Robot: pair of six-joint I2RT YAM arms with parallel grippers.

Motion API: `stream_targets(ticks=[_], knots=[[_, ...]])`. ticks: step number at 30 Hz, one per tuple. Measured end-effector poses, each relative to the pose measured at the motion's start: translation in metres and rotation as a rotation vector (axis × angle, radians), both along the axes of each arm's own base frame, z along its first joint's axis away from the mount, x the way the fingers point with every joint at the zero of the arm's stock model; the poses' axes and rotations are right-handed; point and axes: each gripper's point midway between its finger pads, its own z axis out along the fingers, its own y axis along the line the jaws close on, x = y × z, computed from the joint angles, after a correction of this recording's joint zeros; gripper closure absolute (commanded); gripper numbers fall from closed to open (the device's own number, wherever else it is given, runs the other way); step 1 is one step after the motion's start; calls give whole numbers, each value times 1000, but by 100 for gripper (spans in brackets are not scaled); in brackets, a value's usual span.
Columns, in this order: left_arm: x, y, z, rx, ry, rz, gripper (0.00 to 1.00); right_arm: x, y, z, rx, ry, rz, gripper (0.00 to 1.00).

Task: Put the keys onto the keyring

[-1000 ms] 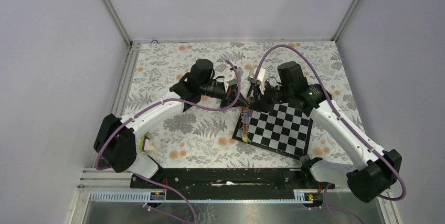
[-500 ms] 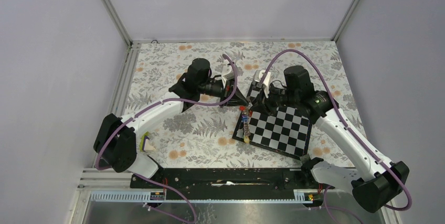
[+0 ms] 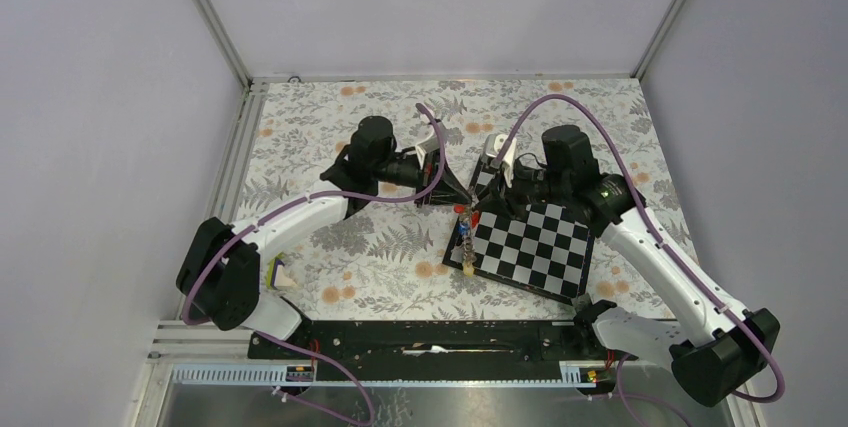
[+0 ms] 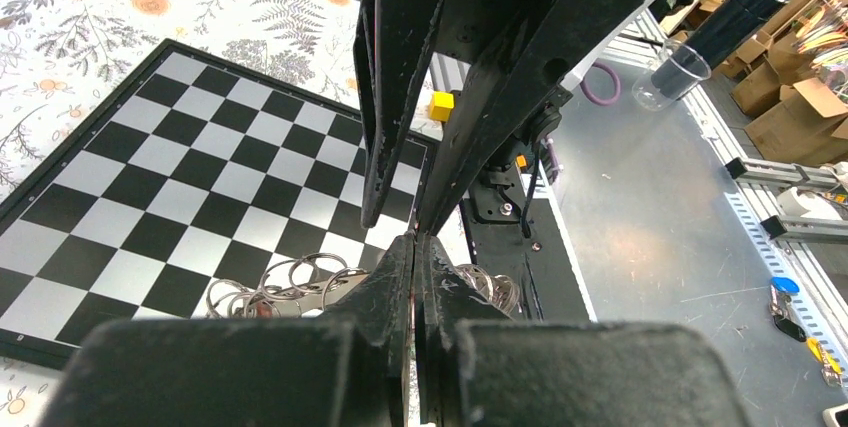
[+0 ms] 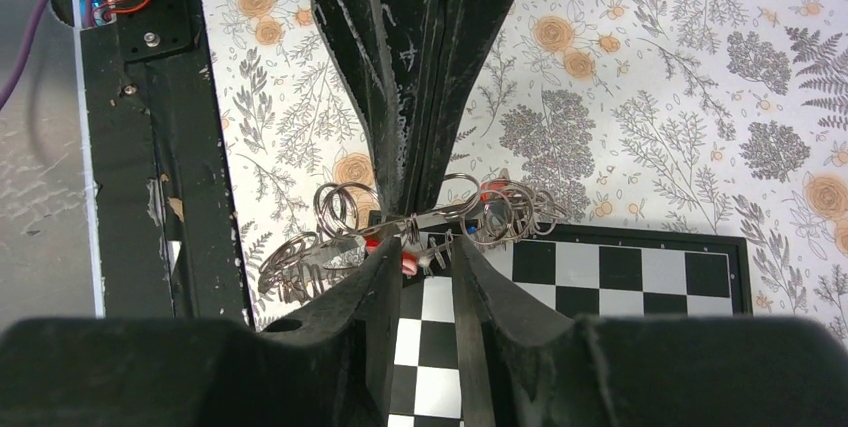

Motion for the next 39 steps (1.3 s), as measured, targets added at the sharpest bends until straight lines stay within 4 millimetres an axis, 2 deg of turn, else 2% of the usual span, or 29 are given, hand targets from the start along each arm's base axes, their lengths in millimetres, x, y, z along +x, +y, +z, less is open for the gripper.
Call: stream_targets(ticks=[11, 24, 28, 35, 36, 39], knots=[[-1, 0, 6, -31, 5, -1, 100, -5, 5, 5, 50, 20, 39, 70], [-2, 1, 6, -43, 25, 0, 100, -5, 8, 0, 55, 52, 44, 88], [-3, 1, 8, -49, 26, -4, 100, -6, 9, 0, 60, 51, 51, 99], [-2, 3, 7, -56, 21, -3, 100, -6, 9, 1, 62, 51, 58, 100], [-2, 3, 7, -55, 16, -3, 99, -6, 9, 0, 61, 49, 58, 100], [-1, 3, 3, -42, -20, -2, 85, -6, 8, -2, 47, 49, 56, 100]])
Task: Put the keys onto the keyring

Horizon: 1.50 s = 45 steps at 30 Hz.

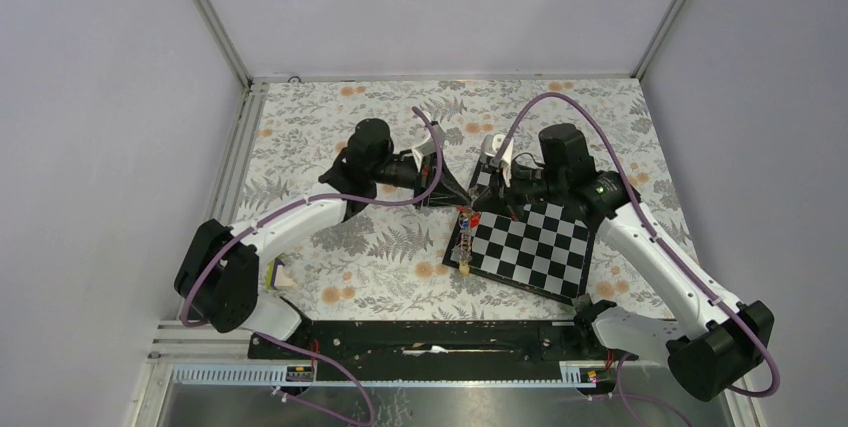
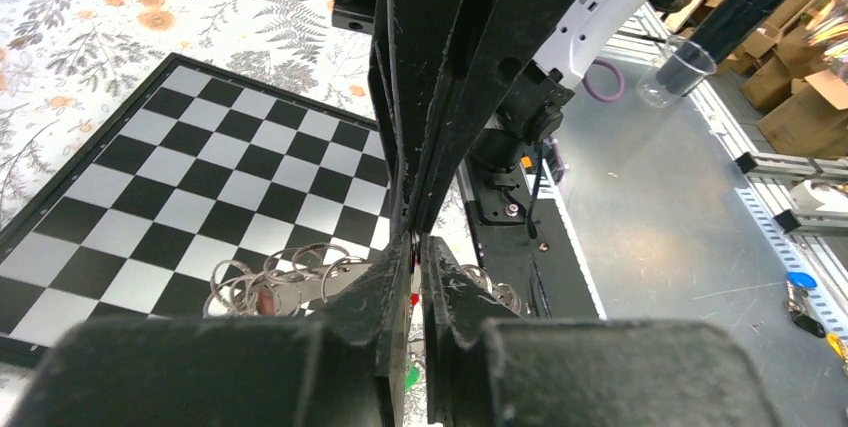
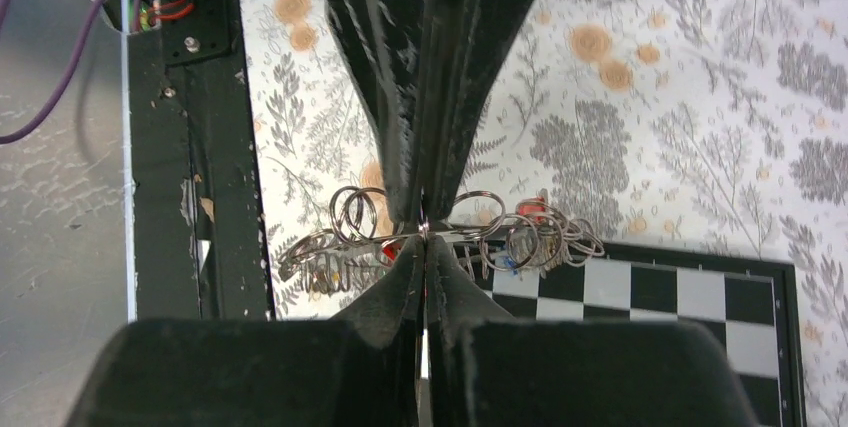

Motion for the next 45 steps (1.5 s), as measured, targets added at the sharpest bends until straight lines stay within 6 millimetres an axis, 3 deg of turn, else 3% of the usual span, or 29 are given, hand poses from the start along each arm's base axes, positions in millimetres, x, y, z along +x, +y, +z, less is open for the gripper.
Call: stream_targets(ticks=[5, 8, 13, 19, 25, 45], knots=[[13, 1, -4, 46, -78, 40, 59, 5, -7, -6, -70, 29, -35, 100], [17, 3, -8, 69, -104, 60, 53, 10, -9, -7, -114, 39, -54, 100], [17, 3, -15, 92, -123, 64, 50, 15, -9, -9, -178, 57, -71, 100], [12, -2, -17, 101, -140, 49, 52, 14, -10, -11, -219, 68, -76, 100], [12, -6, -16, 97, -143, 43, 66, 13, -9, -13, -227, 68, -73, 100], [16, -10, -22, 99, -121, 44, 81, 12, -9, -13, -226, 70, -72, 100]])
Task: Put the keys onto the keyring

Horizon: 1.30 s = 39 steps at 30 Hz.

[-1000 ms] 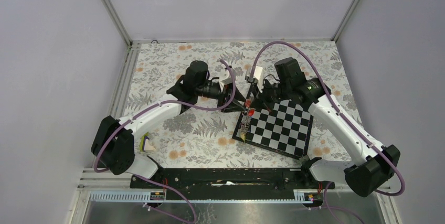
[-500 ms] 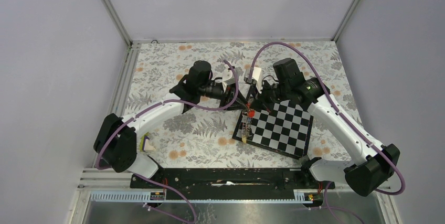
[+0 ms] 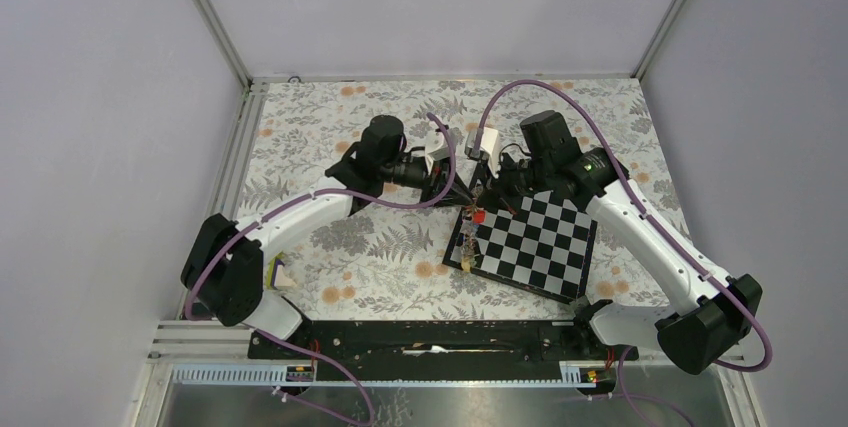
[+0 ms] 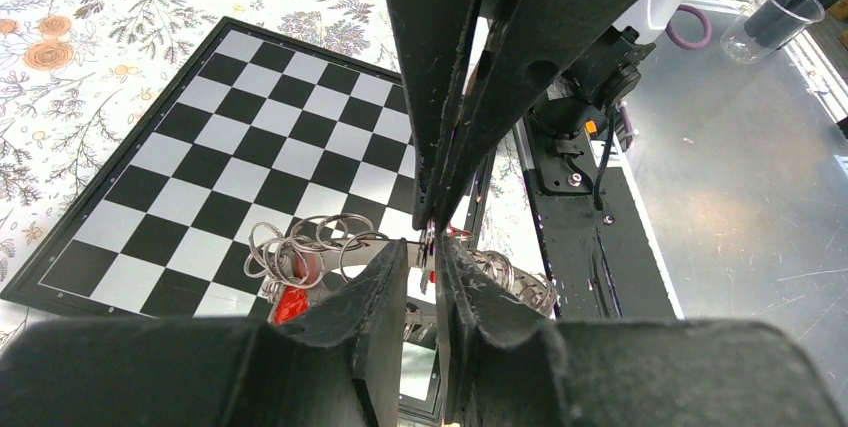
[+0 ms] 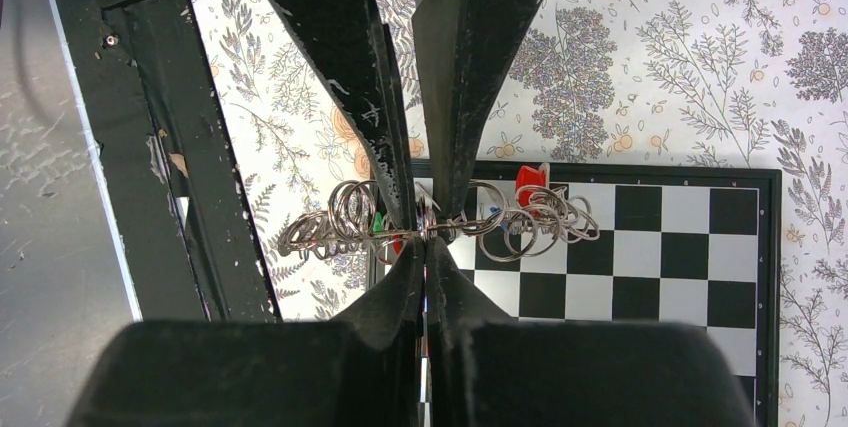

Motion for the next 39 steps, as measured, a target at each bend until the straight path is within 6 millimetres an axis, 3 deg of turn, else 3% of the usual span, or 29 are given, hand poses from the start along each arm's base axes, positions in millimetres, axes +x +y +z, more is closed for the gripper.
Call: stream_targets(ticks=[6, 10, 13, 18, 25, 31, 39], knots=[[0, -1, -1, -2, 7, -6, 87, 0, 0, 0, 1, 1, -2, 100], [-2, -1, 0, -4, 12, -11, 100, 0, 0, 0, 1, 0, -2, 100], [-4, -1, 1, -6, 25, -19, 100, 1, 0, 0, 1, -1, -3, 99], [-6, -1, 4, -21, 51, -27, 100, 1, 1, 2, 14, -11, -9, 83], [-13, 4, 13, -118, 127, -48, 100, -4, -1, 17, 73, -84, -12, 72], [-20, 8, 26, -175, 151, -76, 100, -6, 0, 32, 122, -124, -2, 68], [-26, 10, 32, -202, 164, -97, 100, -13, 5, 36, 156, -111, 38, 67]])
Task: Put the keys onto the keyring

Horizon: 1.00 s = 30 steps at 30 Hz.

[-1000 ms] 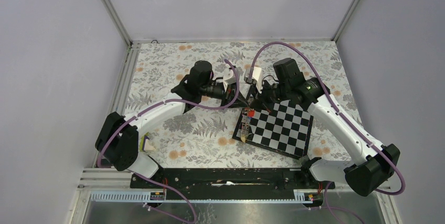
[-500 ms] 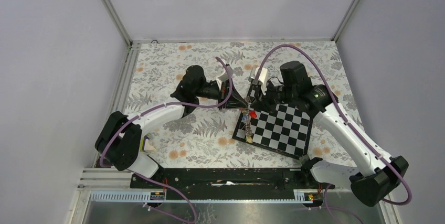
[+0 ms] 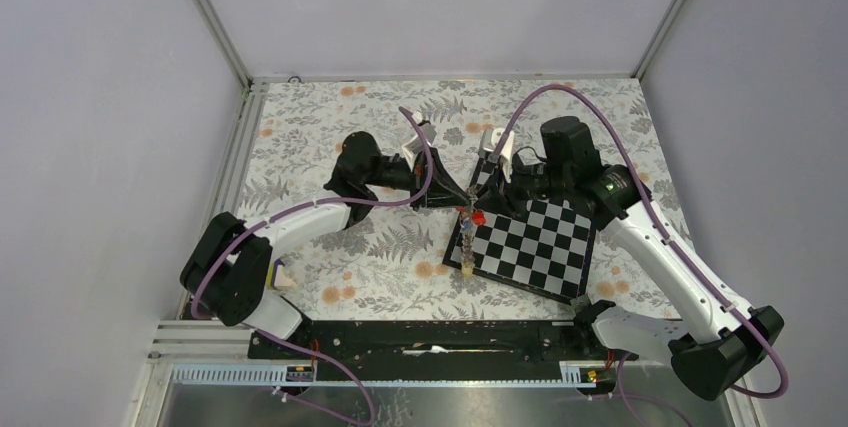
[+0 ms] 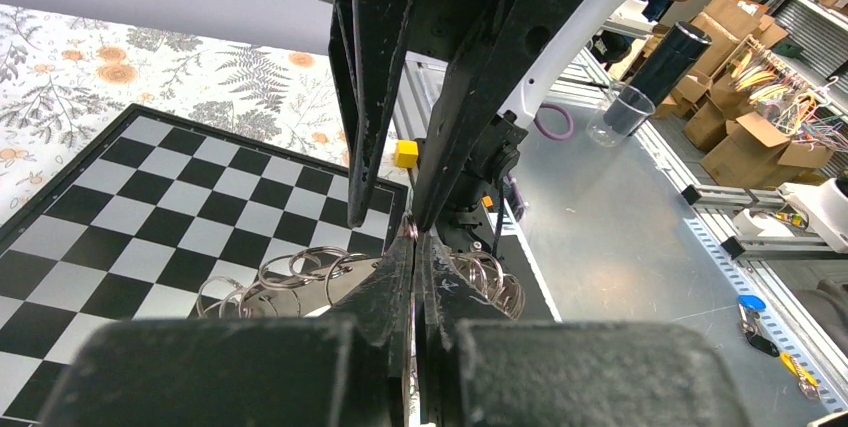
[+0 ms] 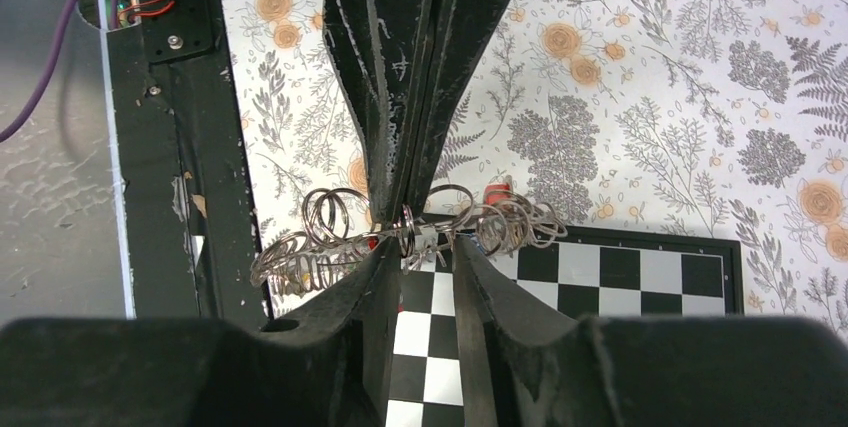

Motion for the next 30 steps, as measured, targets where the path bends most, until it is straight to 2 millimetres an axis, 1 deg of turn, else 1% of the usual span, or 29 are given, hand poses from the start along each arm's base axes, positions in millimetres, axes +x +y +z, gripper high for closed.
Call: stream_targets(ticks=[2, 4, 5, 8, 11, 13, 17, 19, 22, 24, 27, 30], knots=[[-1, 0, 3, -8, -2, -2, 100, -2, 1, 1, 8, 4, 14, 68], [-1, 0, 5, -16, -5, -4, 100, -4, 2, 0, 14, 10, 26, 71], [-1, 0, 6, -19, -6, -5, 100, -5, 3, 0, 15, 11, 31, 75], [-2, 1, 8, -25, -6, -7, 100, -6, 4, -1, 21, 12, 43, 89], [-2, 1, 8, -27, -10, -9, 100, -8, 5, 0, 27, 13, 53, 100], [-2, 1, 8, -27, -16, -10, 100, -8, 5, 0, 29, 15, 56, 100], [0, 1, 3, -14, -46, -1, 80, -9, 4, -2, 23, 23, 53, 100], [2, 1, 0, 9, -55, 9, 72, -10, 3, -5, 15, 33, 52, 100], [11, -2, -2, 49, -77, 38, 63, -7, 1, -11, -8, 49, 35, 100], [18, -4, -1, 69, -101, 59, 59, -5, 0, -17, -34, 75, 24, 100], [23, -6, 0, 86, -133, 80, 58, -2, -2, -26, -74, 116, 7, 100], [23, -7, -7, 114, -137, 84, 58, 2, -3, -29, -101, 137, -11, 100]])
